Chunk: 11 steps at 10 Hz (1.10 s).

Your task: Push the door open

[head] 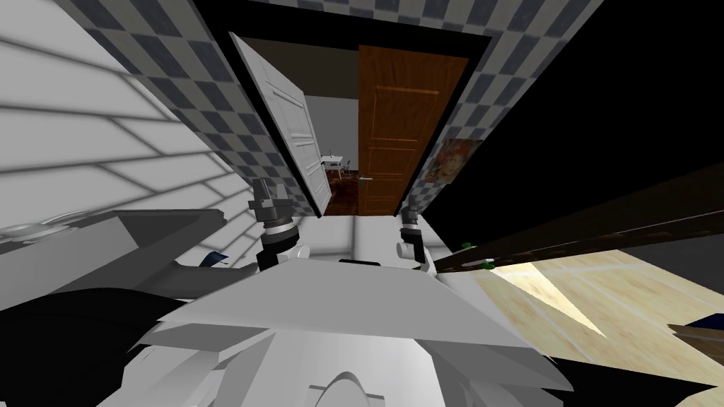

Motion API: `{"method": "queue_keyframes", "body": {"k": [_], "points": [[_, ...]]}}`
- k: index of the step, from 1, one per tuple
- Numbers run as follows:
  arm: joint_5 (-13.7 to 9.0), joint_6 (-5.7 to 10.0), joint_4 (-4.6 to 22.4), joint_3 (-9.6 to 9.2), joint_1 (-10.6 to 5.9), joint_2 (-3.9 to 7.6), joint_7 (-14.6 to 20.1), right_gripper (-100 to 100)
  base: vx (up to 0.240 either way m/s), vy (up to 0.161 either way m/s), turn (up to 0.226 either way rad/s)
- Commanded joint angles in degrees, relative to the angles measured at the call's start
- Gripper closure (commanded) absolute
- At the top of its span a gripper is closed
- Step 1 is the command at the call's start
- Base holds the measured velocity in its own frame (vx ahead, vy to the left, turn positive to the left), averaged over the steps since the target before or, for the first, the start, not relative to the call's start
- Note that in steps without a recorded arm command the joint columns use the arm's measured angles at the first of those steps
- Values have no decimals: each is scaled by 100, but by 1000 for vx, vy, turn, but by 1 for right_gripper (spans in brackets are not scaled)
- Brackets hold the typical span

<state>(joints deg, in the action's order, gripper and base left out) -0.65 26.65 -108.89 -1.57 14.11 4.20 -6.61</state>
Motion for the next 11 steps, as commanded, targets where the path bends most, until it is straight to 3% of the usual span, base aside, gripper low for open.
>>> {"method": "queue_keyframes", "body": {"k": [1, 11], "points": [[-33, -9, 250, 21, -146, 28, 15, -100, 101, 25, 20], [-217, 14, 2047, 134, -1238, 84, 60, -100, 101, 26, 19]]}}
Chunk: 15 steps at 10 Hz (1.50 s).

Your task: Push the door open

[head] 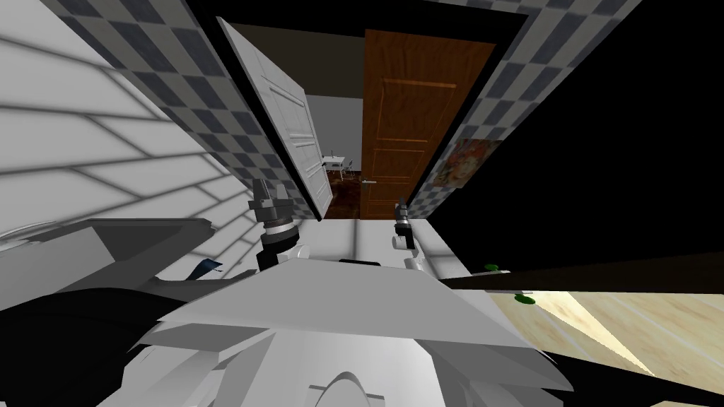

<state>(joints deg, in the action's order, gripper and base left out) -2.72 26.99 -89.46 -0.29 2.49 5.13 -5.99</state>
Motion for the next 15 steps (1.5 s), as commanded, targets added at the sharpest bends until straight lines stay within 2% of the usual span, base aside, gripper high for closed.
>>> {"method": "queue_keyframes", "body": {"k": [1, 2, 8, 9, 12, 13, 15], "points": [[-29, -18, 286, 17, -191, -8, 3, -100, 93, 40, 21], [-29, -18, 340, 17, -191, -8, 3, -100, 61, 27, 5], [-145, -3, 1439, 88, -877, -15, 31, -100, 91, 29, 19], [-145, -3, 1496, 88, -877, -15, 31, -100, 61, 3, 10], [-201, 4, 2021, 122, -1211, -32, 45, -100, 79, 18, 18], [-201, 4, 2059, 122, -1211, -32, 45, -100, 72, 27, 6], [-238, 9, 2430, 145, -1432, -44, 54, -100, 65, 15, 16]]}}
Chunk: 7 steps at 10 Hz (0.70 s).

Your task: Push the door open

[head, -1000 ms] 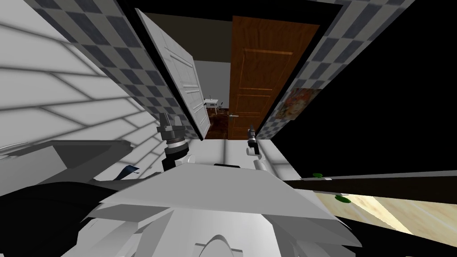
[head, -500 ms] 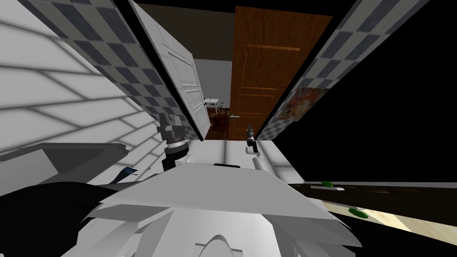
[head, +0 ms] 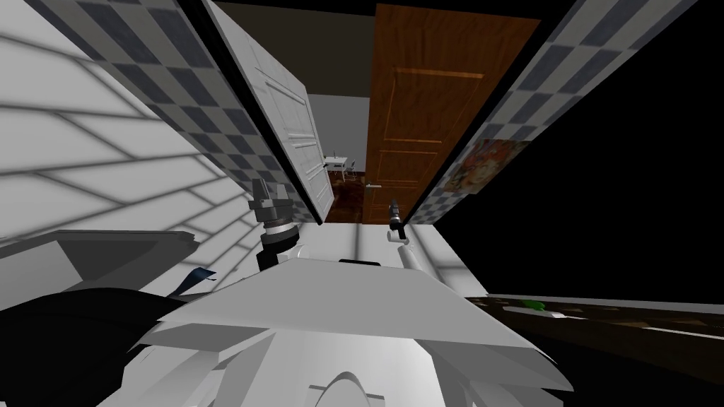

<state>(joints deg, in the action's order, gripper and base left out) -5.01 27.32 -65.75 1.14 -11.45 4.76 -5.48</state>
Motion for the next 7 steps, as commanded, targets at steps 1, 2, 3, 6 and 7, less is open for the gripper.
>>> {"method": "queue_keyframes", "body": {"k": [1, 2, 3, 6, 7], "points": [[-27, -22, 235, 13, -142, -17, 7, -100, 98, 23, 16], [-45, -19, 411, 24, -247, -26, 12, -100, 96, 31, 20], [-62, -17, 587, 34, -351, -35, 16, -100, 98, 22, 19], [-112, -11, 1086, 65, -648, -66, 28, -100, 98, 12, 19], [-128, -9, 1246, 75, -742, -78, 32, -100, 105, 24, 18]]}}
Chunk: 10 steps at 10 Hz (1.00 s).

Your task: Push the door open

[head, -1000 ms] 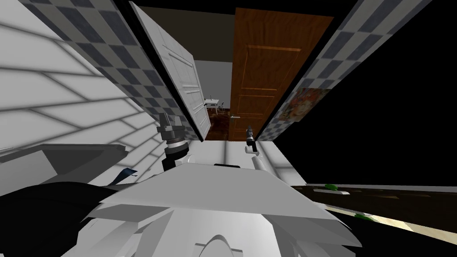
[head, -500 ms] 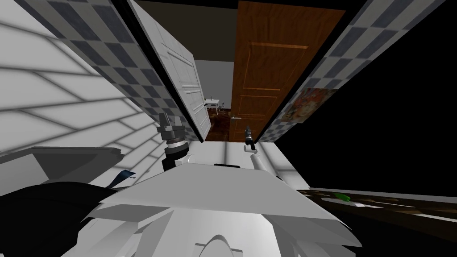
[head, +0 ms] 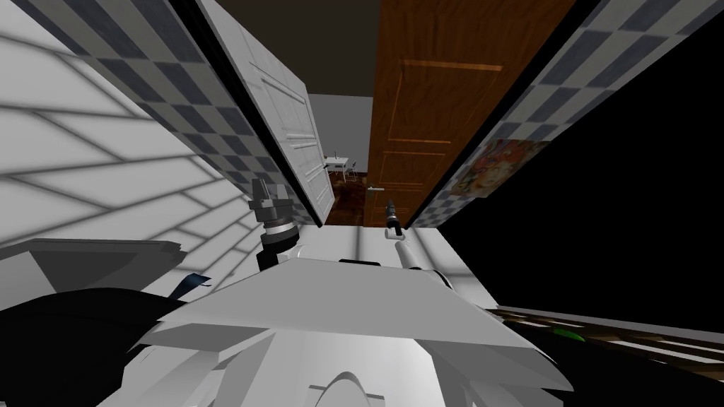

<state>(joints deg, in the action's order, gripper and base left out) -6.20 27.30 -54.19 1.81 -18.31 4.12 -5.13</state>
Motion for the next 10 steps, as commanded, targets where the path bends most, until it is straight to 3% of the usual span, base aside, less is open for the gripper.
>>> {"method": "queue_keyframes", "body": {"k": [1, 10], "points": [[-26, -6, 249, 17, -151, -25, 1, -100, 104, 31, 16], [-151, 10, 1505, 94, -897, -156, 32, -100, 105, 19, 15]]}}
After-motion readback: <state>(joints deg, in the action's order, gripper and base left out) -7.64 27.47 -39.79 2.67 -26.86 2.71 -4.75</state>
